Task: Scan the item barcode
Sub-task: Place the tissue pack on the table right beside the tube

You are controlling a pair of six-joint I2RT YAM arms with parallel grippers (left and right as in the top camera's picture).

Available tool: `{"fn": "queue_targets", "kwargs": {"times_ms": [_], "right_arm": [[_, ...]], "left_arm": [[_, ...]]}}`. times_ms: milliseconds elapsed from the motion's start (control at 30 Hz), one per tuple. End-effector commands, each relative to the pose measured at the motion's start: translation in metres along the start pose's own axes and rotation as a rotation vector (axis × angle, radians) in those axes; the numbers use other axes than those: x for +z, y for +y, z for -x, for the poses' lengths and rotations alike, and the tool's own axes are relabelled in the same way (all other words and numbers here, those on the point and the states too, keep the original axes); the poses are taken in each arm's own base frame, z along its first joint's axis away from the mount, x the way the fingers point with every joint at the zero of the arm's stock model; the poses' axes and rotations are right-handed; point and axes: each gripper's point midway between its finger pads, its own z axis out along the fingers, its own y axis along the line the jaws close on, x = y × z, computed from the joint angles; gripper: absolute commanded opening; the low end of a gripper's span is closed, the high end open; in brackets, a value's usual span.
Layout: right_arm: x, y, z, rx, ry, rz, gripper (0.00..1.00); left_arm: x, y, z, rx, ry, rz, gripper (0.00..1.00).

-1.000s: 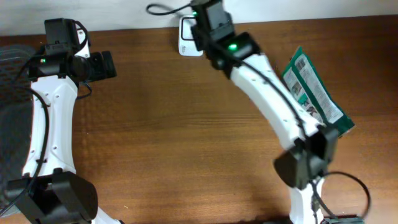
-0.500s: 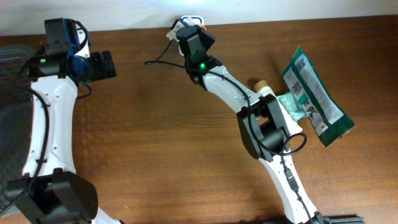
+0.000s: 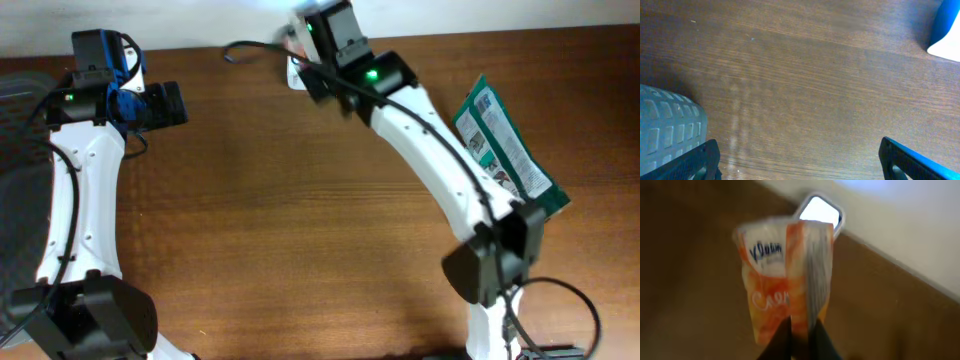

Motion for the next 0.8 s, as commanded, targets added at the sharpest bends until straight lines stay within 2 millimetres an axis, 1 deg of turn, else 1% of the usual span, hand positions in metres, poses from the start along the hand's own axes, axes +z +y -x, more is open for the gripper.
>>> {"fn": "queue_targets", "kwargs": {"times_ms": [0,33,67,133,167,200,233,267,300,333,367,400,433,467,533,600,667,700,733,767], "right_arm": [[-0.061,-0.020,-0.021,0.256,0.072,0.006,0.04],[-0.069,-0.034,-0.050,0.306,0.181,-0.015,0.04],[-0.073,-0.045,-0.074,0.340,0.275,-0.039,0.04],[-0.074,-0.066,-0.118,0.378,0.440,-0.077,0.04],[-0.068,-0.079,-0.148,0.410,0.539,-0.100,0.04],[-0.063,-0.084,-0.164,0.425,0.581,-0.109,0.04],[-0.048,-0.091,-0.197,0.454,0.662,-0.123,0.04],[-0.037,-0.092,-0.218,0.465,0.702,-0.127,0.04],[-0.022,-0.089,-0.244,0.470,0.745,-0.129,0.04],[-0.008,-0.084,-0.266,0.462,0.767,-0.134,0.05],[-0.002,-0.086,-0.276,0.452,0.771,-0.159,0.05],[0.003,-0.093,-0.283,0.435,0.764,-0.204,0.19],[0.003,-0.098,-0.284,0.423,0.762,-0.233,0.25],[0.002,-0.103,-0.284,0.413,0.758,-0.259,0.37],[-0.002,-0.116,-0.278,0.350,0.751,-0.309,0.38],[-0.014,-0.122,-0.255,0.355,0.715,-0.314,0.39],[-0.041,-0.126,-0.216,0.383,0.646,-0.286,0.39],[-0.060,-0.126,-0.194,0.400,0.591,-0.263,0.39],[-0.091,-0.127,-0.167,0.420,0.509,-0.238,0.40],[-0.115,-0.128,-0.152,0.431,0.447,-0.227,0.40]], "left_arm": [[-0.004,0.002,0.002,0.010,-0.011,0.007,0.99],[-0.004,0.002,0.002,0.010,-0.010,0.007,0.99],[-0.004,0.002,0.002,0.010,-0.010,0.007,0.99],[-0.004,0.002,0.002,0.010,-0.010,0.007,0.99],[-0.004,0.002,0.002,0.010,-0.010,0.007,0.99],[-0.004,0.002,0.002,0.010,-0.010,0.007,0.99],[-0.004,0.002,0.002,0.010,-0.010,0.007,0.99],[-0.004,0.002,0.002,0.010,-0.010,0.007,0.99],[-0.004,0.002,0.002,0.010,-0.010,0.007,0.99],[-0.004,0.002,0.002,0.010,-0.010,0.007,0.99],[-0.004,0.002,0.002,0.010,-0.010,0.007,0.99],[-0.004,0.002,0.002,0.010,-0.010,0.007,0.99],[-0.004,0.002,0.002,0.010,-0.010,0.007,0.99],[-0.004,0.002,0.002,0.010,-0.010,0.007,0.99],[-0.004,0.002,0.002,0.010,-0.010,0.007,0.99],[-0.004,0.002,0.002,0.010,-0.010,0.007,0.99],[-0.004,0.002,0.002,0.010,-0.010,0.007,0.99],[-0.004,0.002,0.002,0.010,-0.010,0.007,0.99],[-0.004,0.002,0.002,0.010,-0.010,0.007,0.99],[-0.004,0.002,0.002,0.010,-0.010,0.007,0.99]]}}
